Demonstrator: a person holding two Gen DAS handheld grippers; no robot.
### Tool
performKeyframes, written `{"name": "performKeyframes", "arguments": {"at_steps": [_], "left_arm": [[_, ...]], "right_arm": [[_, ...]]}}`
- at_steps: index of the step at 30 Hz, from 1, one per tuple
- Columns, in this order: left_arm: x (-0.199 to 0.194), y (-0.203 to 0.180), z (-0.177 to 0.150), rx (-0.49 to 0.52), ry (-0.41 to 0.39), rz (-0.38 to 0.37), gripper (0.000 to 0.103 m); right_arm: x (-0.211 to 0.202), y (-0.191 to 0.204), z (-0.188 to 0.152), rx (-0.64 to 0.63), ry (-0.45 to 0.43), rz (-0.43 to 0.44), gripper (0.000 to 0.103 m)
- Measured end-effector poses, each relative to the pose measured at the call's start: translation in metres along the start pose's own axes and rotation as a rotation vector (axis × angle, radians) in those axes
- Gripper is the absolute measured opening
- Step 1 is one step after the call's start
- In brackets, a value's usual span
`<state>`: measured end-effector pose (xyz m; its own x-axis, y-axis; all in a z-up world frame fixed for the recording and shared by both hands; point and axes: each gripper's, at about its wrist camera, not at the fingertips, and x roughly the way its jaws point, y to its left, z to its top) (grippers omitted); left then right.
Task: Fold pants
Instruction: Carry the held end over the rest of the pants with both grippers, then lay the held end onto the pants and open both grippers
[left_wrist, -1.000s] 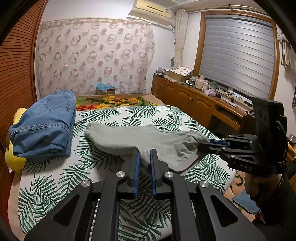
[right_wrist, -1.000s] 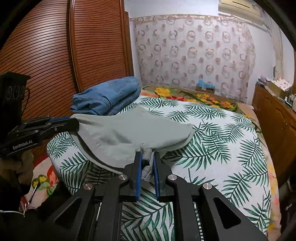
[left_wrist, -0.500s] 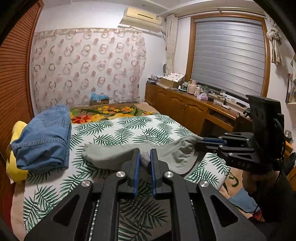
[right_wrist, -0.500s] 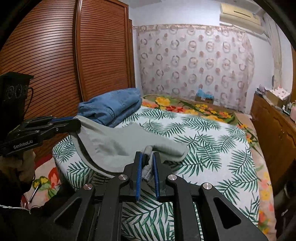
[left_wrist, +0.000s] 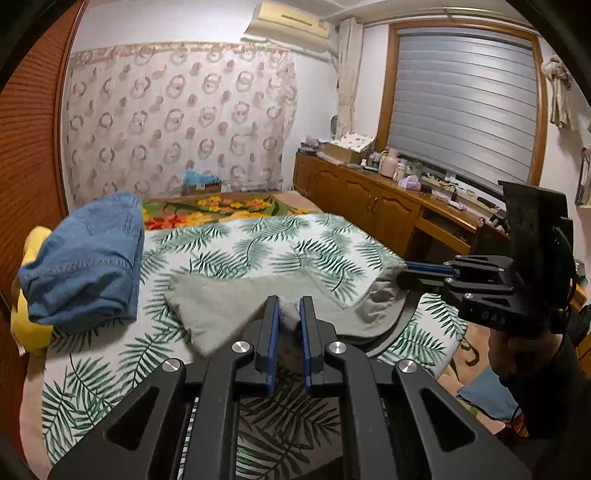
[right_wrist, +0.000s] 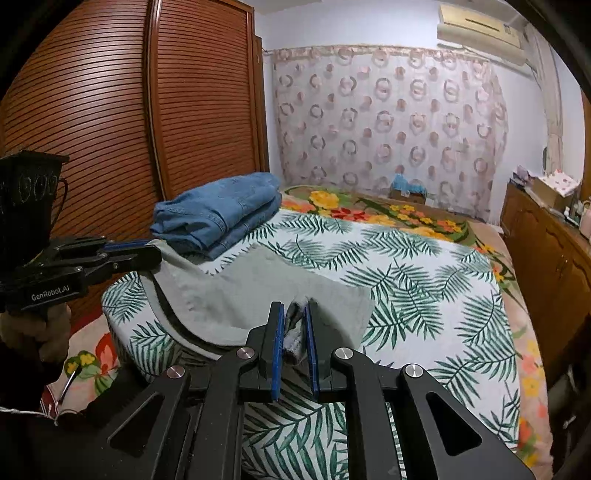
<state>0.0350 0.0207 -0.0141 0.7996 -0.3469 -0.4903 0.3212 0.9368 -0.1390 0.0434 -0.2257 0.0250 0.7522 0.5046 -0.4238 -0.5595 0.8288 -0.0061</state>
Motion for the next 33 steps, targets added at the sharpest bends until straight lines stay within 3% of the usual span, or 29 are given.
{"name": "performKeyframes", "arguments": {"at_steps": [18,27,33], "left_arm": [[0.050,0.035,0.022,-0.022,0.015,0.085,0.012],[0.075,0.054,0.012,-0.046,0.073,0.122,0.012],[0.082,0.056,0.016,-0.045,0.069,0.122,0.012]], "right_arm": [[0.087,-0.022,0.038,0.028,0.031,-0.062,0.011],[0.133,-0.024,0.043,0.039,0.093,-0.077,0.011],[0.146,-0.023,0.047,0.042,0.103,-0.087,0.011]]}}
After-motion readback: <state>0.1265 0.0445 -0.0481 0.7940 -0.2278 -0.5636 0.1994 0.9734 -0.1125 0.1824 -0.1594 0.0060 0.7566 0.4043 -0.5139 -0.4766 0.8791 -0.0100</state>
